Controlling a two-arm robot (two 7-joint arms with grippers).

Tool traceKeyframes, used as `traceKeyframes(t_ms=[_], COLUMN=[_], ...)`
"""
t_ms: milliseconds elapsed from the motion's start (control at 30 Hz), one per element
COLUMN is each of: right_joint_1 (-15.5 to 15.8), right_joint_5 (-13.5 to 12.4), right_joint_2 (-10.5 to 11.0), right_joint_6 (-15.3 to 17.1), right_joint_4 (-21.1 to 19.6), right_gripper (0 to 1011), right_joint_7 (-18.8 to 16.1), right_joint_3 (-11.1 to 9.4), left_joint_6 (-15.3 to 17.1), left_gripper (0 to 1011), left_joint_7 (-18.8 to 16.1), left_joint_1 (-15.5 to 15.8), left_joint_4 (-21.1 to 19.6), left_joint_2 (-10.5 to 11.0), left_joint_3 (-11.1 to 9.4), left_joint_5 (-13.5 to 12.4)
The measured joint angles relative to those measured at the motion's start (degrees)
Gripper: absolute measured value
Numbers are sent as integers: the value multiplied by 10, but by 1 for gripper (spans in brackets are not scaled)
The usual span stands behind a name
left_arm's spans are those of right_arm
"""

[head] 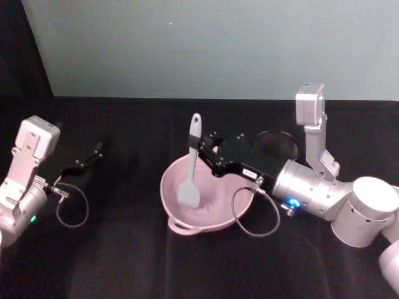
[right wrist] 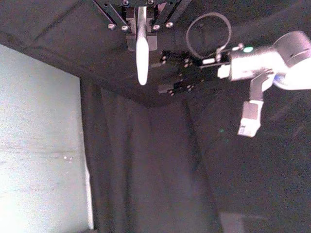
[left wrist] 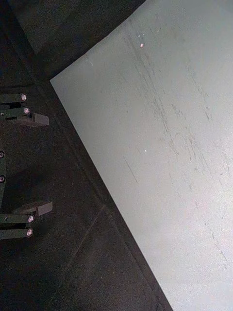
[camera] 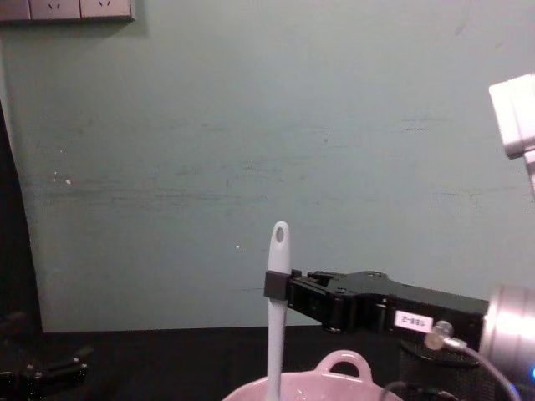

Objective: Use the one hand to pick up the spoon and stir the clear water in the bowl.

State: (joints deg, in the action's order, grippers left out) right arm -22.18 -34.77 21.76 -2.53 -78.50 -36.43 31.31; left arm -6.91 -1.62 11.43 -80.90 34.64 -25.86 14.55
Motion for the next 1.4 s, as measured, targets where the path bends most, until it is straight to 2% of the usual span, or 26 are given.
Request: traceKeyframes(t_ms=[100, 133, 200, 333, 500, 667, 867, 900, 1000, 1067, 1167, 1267, 1400], right_joint_1=[-5, -8, -11, -17, -19, -11, 13, 23, 37, 49, 61, 62, 52], right_joint_5=[6, 17, 28, 72, 101, 118, 107, 99, 82, 61, 33, 25, 24], right_joint_2=[-13, -23, -32, -53, -54, -31, 1, 10, 20, 26, 25, 16, -6], right_joint_6=[-16, -34, -48, -102, -128, -128, -103, -92, -72, -51, -32, -32, -45], right_joint_4=[14, 28, 40, 72, 81, 64, 21, 5, -16, -34, -49, -49, -29], right_gripper=[119, 119, 119, 119, 118, 119, 118, 119, 119, 119, 119, 119, 118], right_joint_7=[9, 19, 28, 67, 88, 88, 61, 51, 35, 20, 4, 1, 1], right_joint_3=[0, 0, 0, -8, -16, -27, -41, -44, -49, -51, -50, -44, -34], left_joint_6=[0, 0, 0, 0, 0, 0, 0, 0, 0, 0, 0, 0, 0], left_gripper=[1011, 1011, 1011, 1011, 1011, 1011, 1011, 1011, 1011, 1011, 1011, 1011, 1011], left_joint_7=[0, 0, 0, 0, 0, 0, 0, 0, 0, 0, 0, 0, 0], left_joint_1=[0, 0, 0, 0, 0, 0, 0, 0, 0, 0, 0, 0, 0], left_joint_4=[0, 0, 0, 0, 0, 0, 0, 0, 0, 0, 0, 0, 0], left_joint_2=[0, 0, 0, 0, 0, 0, 0, 0, 0, 0, 0, 0, 0], left_joint_3=[0, 0, 0, 0, 0, 0, 0, 0, 0, 0, 0, 0, 0], left_joint_5=[0, 0, 0, 0, 0, 0, 0, 0, 0, 0, 0, 0, 0])
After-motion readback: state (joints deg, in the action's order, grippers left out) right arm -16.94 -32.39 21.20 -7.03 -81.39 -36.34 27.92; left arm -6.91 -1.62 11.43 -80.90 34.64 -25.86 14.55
